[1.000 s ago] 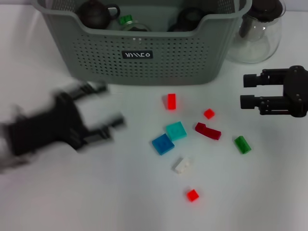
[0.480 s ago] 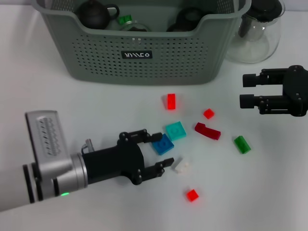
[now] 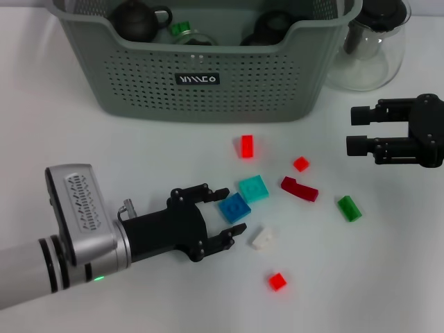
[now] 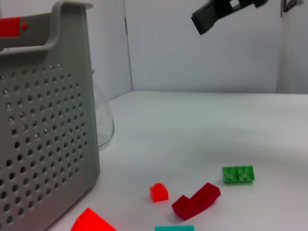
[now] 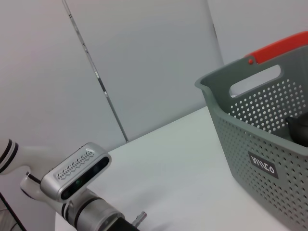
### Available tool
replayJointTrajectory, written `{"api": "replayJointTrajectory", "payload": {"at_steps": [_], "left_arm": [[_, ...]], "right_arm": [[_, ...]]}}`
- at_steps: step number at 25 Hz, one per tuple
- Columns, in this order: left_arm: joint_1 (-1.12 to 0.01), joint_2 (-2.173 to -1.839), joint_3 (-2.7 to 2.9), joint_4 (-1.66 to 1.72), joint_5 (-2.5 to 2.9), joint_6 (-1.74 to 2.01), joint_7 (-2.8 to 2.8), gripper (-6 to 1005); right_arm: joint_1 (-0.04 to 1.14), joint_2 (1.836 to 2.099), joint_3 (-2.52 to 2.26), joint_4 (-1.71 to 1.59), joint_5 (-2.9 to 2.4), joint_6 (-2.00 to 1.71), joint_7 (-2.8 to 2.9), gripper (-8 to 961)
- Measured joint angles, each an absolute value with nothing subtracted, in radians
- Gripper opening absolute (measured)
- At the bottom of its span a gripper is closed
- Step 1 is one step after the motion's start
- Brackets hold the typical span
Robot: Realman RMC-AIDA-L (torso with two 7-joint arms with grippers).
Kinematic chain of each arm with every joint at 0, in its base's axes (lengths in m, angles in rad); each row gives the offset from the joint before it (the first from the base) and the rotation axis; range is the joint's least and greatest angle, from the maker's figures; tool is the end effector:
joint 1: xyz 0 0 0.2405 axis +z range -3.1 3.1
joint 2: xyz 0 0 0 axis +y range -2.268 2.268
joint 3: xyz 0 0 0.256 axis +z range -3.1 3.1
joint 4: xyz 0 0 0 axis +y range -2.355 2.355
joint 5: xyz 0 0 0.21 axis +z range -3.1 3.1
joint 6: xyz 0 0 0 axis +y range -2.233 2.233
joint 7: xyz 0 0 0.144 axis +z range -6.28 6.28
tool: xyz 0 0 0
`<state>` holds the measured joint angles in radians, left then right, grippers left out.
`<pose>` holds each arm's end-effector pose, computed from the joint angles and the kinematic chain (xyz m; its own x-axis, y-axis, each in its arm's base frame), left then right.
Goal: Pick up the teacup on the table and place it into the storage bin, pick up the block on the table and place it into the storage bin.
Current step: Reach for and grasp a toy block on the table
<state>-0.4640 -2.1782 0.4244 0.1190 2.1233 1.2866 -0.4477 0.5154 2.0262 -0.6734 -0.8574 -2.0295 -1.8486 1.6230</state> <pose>-0.2923 0.2467 -0.1239 0.8879 0.0669 0.4551 0.2476 -0.9034 -0.3502 0.2453 0.3141 0.0512 0.7887 -0.4062 -0.4615 -0.4465 -0.8944 0.0243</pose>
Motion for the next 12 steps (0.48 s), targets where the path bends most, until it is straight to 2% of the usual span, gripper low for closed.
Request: {"api": "replayJointTrajectory", "payload": {"at_steps": [12], "left_arm": [[-0.46,-2.178,0.41,0.077,2.066,1.234,-0.365,605]], "right_arm": [[0.515,2.028,-0.673,-0.857,-2.032,-1.85,1.623,683]]}}
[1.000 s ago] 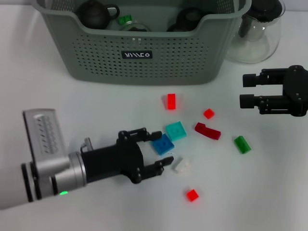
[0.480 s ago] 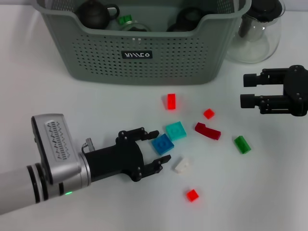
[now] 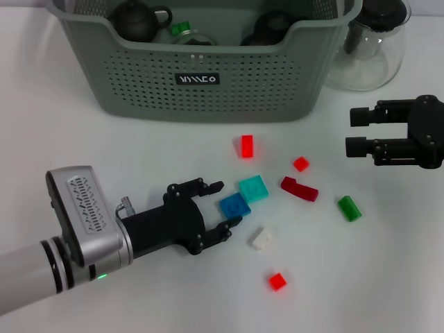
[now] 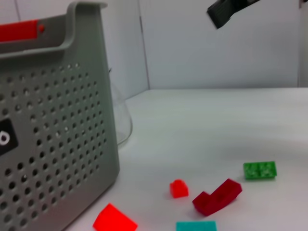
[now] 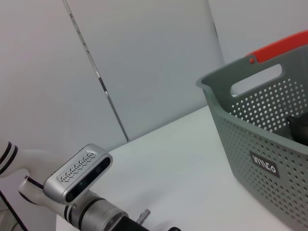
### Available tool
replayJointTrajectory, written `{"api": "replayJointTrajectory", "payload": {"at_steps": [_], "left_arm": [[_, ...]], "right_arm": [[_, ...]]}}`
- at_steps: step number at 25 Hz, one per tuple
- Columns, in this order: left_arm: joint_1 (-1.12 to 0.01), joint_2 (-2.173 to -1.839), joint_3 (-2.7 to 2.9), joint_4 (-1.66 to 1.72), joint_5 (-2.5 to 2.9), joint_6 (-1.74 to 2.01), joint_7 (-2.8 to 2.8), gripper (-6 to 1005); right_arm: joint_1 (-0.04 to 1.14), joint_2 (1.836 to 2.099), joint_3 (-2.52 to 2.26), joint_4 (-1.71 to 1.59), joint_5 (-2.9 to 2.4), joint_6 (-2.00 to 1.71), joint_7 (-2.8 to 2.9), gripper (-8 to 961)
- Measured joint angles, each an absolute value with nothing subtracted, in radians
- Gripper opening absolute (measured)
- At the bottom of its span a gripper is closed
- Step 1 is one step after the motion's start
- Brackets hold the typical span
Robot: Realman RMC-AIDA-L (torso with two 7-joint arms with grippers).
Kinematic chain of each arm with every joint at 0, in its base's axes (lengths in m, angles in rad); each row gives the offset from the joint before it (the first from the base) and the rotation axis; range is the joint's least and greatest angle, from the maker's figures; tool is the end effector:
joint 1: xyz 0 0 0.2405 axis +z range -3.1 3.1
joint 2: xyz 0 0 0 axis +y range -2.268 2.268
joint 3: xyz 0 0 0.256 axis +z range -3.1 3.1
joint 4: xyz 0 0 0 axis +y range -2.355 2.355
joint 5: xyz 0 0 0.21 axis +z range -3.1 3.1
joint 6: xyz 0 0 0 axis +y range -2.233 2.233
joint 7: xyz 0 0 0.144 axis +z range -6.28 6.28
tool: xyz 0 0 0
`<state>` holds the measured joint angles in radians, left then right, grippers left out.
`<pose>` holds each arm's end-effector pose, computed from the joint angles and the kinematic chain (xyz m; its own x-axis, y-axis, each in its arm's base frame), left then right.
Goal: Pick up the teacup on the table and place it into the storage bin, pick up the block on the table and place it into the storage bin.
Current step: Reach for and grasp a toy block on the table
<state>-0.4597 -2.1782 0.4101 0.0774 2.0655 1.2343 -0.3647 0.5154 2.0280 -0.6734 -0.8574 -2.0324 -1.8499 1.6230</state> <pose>-0.2950 0.2487 -0.1276 0.8969 0.0510 0.4392 0.2528 -0.8741 -0.4148 0.2452 0.3137 0.0504 0.7888 -0.4079 -0.4598 -0.4466 -0.8943 0.0272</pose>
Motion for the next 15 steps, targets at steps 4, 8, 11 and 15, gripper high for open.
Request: {"api": "replayJointTrajectory", "payload": {"at_steps": [4,8,11,15], "left_arm": [[-0.462,-2.178,0.408,0.077,2.066,1.224,-0.37,595],[-0.461,-2.178,0.408,0.07,2.069,1.234,-0.366,585],[-0.465,-2.178,0.41,0.058,2.072,1.229,-0.365,578],[-0.471,-2.178,0.414,0.053,2.072,1.212,-0.365,567]], "right_arm": [[0.514,2.029,-0.673,-0.857,-2.034,-1.849,1.623,683],[0.511,2.029,-0.673,-0.858,-2.034,-1.85,1.623,683],[0.51,2.028,-0.673,-0.858,-2.034,-1.85,1.623,683],[0.509,2.028,-0.673,-0.858,-2.034,-1.85,1.623,682]]}}
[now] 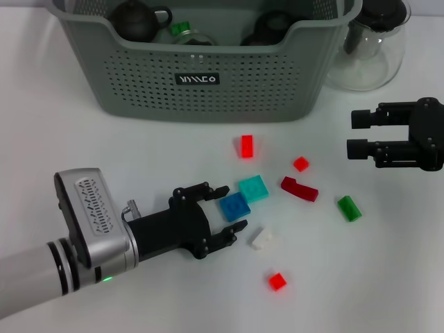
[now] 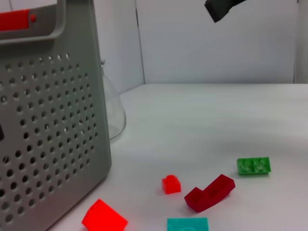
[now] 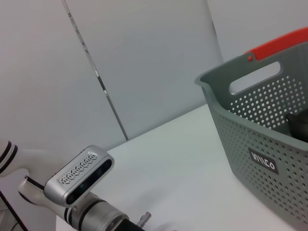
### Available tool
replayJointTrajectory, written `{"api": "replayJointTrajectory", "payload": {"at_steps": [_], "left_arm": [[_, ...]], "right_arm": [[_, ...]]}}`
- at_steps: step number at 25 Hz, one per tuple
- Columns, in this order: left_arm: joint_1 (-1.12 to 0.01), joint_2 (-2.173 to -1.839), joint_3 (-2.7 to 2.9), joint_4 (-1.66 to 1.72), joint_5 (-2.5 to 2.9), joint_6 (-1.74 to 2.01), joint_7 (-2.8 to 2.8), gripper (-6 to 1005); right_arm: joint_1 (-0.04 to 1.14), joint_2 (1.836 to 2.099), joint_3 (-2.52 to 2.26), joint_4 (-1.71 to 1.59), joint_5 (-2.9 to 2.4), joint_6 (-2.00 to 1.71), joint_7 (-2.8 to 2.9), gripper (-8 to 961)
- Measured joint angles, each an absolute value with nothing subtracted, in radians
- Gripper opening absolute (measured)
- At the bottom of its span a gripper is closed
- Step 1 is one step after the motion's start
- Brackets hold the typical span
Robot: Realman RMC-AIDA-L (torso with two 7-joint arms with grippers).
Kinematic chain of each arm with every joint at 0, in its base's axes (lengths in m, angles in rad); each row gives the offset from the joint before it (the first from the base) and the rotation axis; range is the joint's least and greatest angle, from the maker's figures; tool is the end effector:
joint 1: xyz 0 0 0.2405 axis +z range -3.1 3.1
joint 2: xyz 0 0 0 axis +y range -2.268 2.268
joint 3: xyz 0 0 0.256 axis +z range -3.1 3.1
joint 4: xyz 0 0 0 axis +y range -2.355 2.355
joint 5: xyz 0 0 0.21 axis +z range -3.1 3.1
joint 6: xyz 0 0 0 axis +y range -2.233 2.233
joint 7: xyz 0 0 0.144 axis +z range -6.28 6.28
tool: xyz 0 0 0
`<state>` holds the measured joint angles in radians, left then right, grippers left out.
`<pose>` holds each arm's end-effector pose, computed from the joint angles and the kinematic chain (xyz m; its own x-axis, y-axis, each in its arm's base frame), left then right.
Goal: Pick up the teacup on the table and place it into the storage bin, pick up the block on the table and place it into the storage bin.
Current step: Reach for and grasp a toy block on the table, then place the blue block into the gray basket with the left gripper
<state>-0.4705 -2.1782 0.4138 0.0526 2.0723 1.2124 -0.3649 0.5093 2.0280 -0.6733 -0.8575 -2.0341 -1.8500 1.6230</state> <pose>-0.2925 0.2472 -0.1334 0.8988 0.0635 0.4338 0.2541 -0.8818 -0.3973 0.2473 0.3121 0.0503 0.7868 -0.4133 -0.4584 -0.4524 -0.8914 0.0273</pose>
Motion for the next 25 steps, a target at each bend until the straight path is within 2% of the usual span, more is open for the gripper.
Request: {"api": "replayJointTrajectory", "payload": {"at_steps": [16,20,25], "left_arm": [[-0.48,-2.177,0.415,0.051,2.073,1.2,-0.367,527],[-0.481,-2.175,0.413,0.052,2.072,1.208,-0.399,481],[-0.453,-2.167,0.413,0.174,2.078,1.39,-0.605,424]], "right_arm": [[0.507,2.03,-0.673,-0.858,-2.034,-1.849,1.623,681],[0.507,2.029,-0.673,-0.858,-2.034,-1.85,1.623,680],[0.506,2.027,-0.673,-0.858,-2.034,-1.85,1.623,681]]}}
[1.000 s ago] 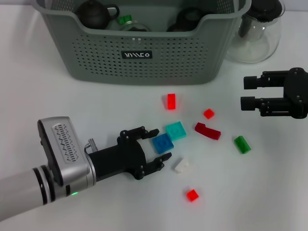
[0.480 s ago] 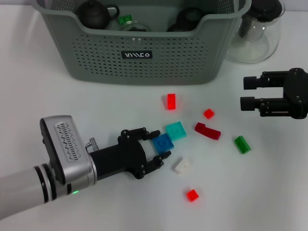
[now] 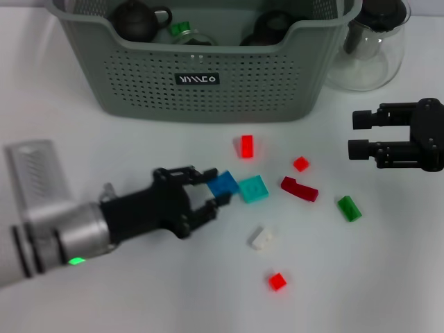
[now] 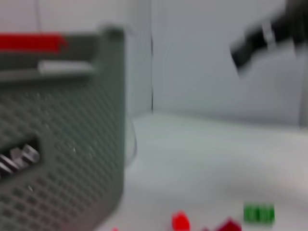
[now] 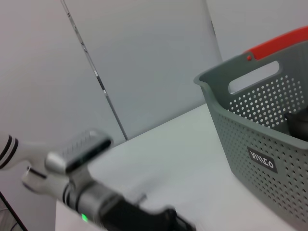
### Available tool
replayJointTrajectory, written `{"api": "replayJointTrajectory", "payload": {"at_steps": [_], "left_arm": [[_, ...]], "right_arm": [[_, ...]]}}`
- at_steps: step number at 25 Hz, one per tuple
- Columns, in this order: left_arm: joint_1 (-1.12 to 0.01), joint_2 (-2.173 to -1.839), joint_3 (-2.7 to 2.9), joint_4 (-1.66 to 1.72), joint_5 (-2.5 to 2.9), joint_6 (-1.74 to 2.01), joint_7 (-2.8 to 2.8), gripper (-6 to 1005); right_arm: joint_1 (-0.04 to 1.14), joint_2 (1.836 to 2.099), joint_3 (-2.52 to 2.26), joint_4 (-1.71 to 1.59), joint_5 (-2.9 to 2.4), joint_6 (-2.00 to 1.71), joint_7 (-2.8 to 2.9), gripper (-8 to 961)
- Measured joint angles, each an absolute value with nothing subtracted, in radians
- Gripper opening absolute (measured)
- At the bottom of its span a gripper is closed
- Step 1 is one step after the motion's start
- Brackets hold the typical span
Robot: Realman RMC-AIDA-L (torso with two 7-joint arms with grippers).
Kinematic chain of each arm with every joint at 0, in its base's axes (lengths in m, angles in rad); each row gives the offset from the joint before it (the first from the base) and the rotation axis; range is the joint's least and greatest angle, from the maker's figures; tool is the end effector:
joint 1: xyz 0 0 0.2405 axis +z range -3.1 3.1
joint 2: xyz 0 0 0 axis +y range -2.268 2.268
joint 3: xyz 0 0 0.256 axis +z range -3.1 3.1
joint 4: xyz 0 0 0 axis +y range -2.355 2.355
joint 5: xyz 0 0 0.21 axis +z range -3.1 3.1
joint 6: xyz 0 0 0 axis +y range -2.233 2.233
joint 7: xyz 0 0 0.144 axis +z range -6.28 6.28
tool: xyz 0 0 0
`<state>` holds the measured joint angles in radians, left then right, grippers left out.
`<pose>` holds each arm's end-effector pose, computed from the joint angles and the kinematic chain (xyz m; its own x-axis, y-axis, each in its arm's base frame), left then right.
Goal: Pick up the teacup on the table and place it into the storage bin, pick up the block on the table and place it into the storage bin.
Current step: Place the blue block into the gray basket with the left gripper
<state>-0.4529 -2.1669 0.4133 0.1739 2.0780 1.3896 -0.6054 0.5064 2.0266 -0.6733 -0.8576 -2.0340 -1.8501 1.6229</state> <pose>-0.2898 0.2551 -0.1019 0.8125 0.1427 0.5652 0.3690 -0.8765 -0.3093 0.2484 0.3115 0.0508 0.7862 -0.4151 -0.4578 -0.4548 -0.8902 0.0261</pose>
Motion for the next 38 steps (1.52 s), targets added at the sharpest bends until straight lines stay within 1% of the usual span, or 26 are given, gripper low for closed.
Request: {"api": "replayJointTrajectory", "payload": {"at_steps": [3,6,8,12,14,16,19,22,24,26,27,28,29,30,31,32,35,38], "left_arm": [[-0.428,-2.155,0.413,0.326,2.082,1.571,-0.864,401],[-0.432,-2.125,0.377,0.405,2.069,1.755,-1.024,400],[-0.461,-2.106,0.327,0.464,2.051,1.907,-1.131,400],[-0.556,-2.089,0.311,0.643,1.955,2.039,-1.372,401],[-0.612,-2.085,0.314,0.738,1.915,2.028,-1.497,401],[-0.693,-2.07,0.316,0.829,1.899,1.983,-1.63,401],[-0.803,-2.027,0.372,0.897,1.918,1.851,-1.8,401],[-0.894,-1.961,0.573,0.889,1.985,1.596,-1.961,400],[-0.935,-1.938,0.742,0.865,2.06,1.426,-2.046,400],[-0.967,-1.939,0.891,0.85,2.164,1.283,-2.132,400],[-0.977,-1.949,0.949,0.846,2.215,1.231,-2.167,400],[-0.991,-1.968,1.003,0.836,2.293,1.164,-2.216,400],[-0.996,-1.979,1.028,0.83,2.33,1.136,-2.239,400],[-1.031,-2.012,1.059,0.785,2.462,1.062,-2.321,401],[-1.031,-2.012,1.059,0.785,2.462,1.062,-2.321,401],[-1.048,-2.023,1.061,0.761,2.517,1.04,-2.356,401],[-1.089,-2.039,1.066,0.698,2.598,1.034,-2.396,426],[-1.09,-2.053,1.064,0.702,2.601,1.055,-2.393,450]], "right_arm": [[0.507,2.026,-0.673,-0.857,-2.034,-1.85,1.623,683],[0.51,2.027,-0.673,-0.858,-2.034,-1.85,1.621,682],[0.511,2.029,-0.673,-0.858,-2.034,-1.85,1.619,681],[0.511,2.031,-0.675,-0.857,-2.034,-1.849,1.618,681],[0.511,2.032,-0.675,-0.858,-2.034,-1.85,1.618,681],[0.512,2.032,-0.676,-0.856,-2.033,-1.848,1.618,681],[0.514,2.033,-0.68,-0.853,-2.034,-1.844,1.616,680],[0.517,2.032,-0.68,-0.852,-2.034,-1.844,1.615,680],[0.521,2.033,-0.681,-0.85,-2.034,-1.844,1.614,680],[0.523,2.032,-0.682,-0.847,-2.034,-1.842,1.613,681],[0.523,2.033,-0.682,-0.847,-2.034,-1.842,1.613,681],[0.523,2.033,-0.682,-0.846,-2.034,-1.842,1.613,681],[0.523,2.033,-0.682,-0.846,-2.035,-1.842,1.613,681],[0.523,2.034,-0.682,-0.846,-2.035,-1.841,1.613,682],[0.523,2.034,-0.682,-0.845,-2.035,-1.841,1.613,682],[0.523,2.034,-0.682,-0.845,-2.035,-1.841,1.613,682],[0.525,2.034,-0.683,-0.845,-2.036,-1.841,1.615,683],[0.525,2.034,-0.682,-0.845,-2.036,-1.841,1.615,681]]}}
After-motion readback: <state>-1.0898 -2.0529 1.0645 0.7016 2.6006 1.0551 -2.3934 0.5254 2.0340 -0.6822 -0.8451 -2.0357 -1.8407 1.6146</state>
